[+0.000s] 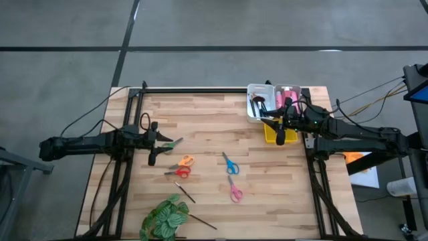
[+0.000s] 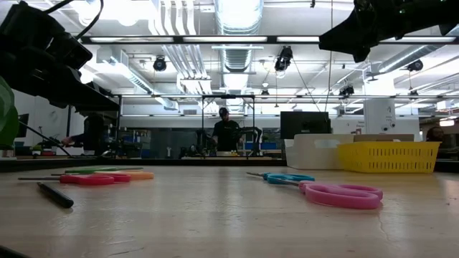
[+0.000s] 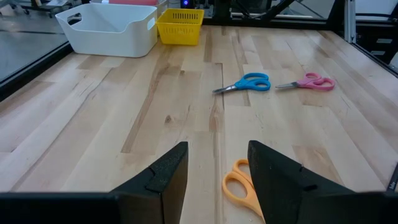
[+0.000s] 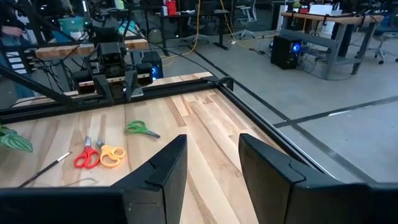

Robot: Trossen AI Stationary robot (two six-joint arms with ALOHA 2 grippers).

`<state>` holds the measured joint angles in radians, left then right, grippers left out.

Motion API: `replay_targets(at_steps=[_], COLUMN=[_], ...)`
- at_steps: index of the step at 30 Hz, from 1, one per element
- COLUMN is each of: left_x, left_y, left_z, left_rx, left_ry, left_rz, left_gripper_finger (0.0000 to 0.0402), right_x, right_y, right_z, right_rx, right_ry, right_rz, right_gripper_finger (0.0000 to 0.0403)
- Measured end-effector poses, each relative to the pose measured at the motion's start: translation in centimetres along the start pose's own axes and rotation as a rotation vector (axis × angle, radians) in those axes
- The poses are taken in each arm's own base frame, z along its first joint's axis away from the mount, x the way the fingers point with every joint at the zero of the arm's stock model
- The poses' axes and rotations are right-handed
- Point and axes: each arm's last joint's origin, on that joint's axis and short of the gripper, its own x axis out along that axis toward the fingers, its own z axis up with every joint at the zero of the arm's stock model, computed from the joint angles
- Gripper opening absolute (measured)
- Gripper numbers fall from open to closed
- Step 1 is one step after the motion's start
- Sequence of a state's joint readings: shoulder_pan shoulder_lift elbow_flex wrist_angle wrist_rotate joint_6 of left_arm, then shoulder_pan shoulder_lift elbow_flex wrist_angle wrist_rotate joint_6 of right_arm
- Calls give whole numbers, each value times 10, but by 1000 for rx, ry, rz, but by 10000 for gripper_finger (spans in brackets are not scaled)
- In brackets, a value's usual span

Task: Pick & Place Paint Supplies
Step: Put the black paint brush into the white bin

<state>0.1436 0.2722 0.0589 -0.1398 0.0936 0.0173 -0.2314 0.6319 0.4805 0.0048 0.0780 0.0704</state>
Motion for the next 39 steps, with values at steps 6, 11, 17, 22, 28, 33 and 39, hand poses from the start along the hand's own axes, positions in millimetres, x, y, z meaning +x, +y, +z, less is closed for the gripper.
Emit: replay_targets(at_steps=[6,11,17,22,28,33,39], left_x=[0,0,0,0,-11,-33,-43], left_y=[0,0,-1,-1,-8,-13,-26], left_z=[0,0,2,6,36,79,120], left_rx=[0,5,-262,-852,-720,-581,-481], left_ry=[0,0,-18,-50,-92,-126,-36], left_rz=[0,0,-38,-61,-229,-230,-218], left_gripper_finger=[169,169,169,169,169,169,169], right_x=[0,0,0,0,0,0,0], right_y=[0,0,0,0,0,0,0], right_z=[0,0,0,0,0,0,0], right_rx=[0,0,0,0,0,0,0], right_ry=[0,0,0,0,0,0,0], right_rz=[0,0,0,-1,0,0,0], right_gripper_finger=[144,144,144,144,144,144,144])
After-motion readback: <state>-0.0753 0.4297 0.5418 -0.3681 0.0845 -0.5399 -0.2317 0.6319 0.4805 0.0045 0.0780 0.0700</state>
